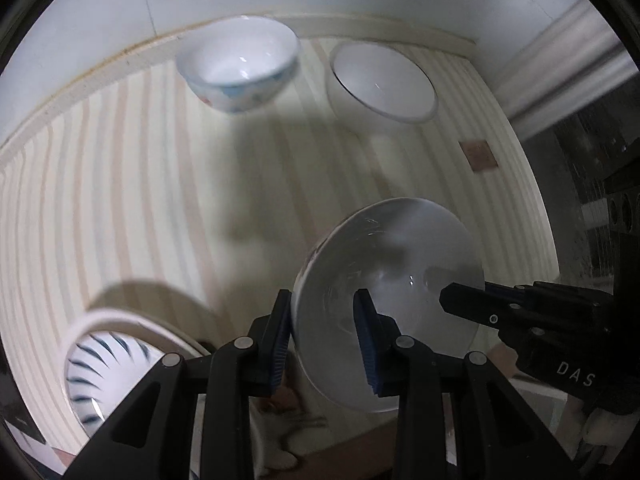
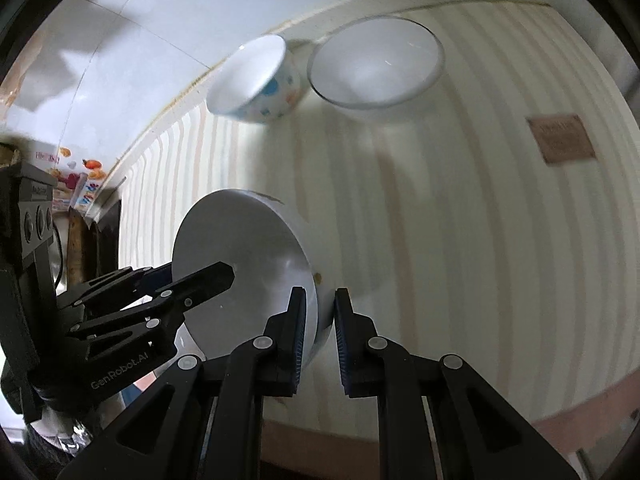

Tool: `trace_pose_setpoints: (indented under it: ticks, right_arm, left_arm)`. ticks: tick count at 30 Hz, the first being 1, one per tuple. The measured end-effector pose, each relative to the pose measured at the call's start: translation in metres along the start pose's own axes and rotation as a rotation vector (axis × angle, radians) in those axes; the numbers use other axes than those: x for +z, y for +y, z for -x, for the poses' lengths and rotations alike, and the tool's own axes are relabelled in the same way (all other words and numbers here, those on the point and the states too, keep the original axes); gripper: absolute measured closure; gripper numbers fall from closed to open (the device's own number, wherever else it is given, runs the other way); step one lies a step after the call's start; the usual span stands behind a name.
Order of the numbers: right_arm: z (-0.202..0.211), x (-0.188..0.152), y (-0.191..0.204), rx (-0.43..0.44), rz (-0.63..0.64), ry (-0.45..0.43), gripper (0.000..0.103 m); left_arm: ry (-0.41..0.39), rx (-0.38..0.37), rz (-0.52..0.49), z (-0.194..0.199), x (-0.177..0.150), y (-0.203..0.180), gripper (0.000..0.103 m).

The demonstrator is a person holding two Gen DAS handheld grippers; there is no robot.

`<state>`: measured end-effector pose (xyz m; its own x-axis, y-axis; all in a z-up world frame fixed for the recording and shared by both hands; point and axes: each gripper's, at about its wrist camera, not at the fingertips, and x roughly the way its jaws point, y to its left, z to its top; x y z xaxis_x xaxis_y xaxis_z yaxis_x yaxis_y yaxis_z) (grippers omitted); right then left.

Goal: Organize plates and bowls
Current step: 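Lift the plain white bowl off the counter with the right gripper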

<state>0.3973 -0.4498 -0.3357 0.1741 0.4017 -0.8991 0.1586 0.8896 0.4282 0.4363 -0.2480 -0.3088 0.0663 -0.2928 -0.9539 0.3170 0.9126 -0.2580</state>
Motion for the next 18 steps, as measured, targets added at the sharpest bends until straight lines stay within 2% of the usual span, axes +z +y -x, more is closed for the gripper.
trace_pose_setpoints:
  ticks: [8, 18]
  right_arm:
    - [0.003, -0.044, -0.037, 0.000, -0.048, 0.044, 0.087]
    - [-0.018, -0.053, -0.055, 0.001, -0.094, 0.067, 0.087]
  left_arm:
    - [0.053, 0.009, -0.032, -0.022, -0.023, -0.016, 0.074]
    - [0.076, 0.037, -0.044, -0.044, -0.024, -0.027, 0.074]
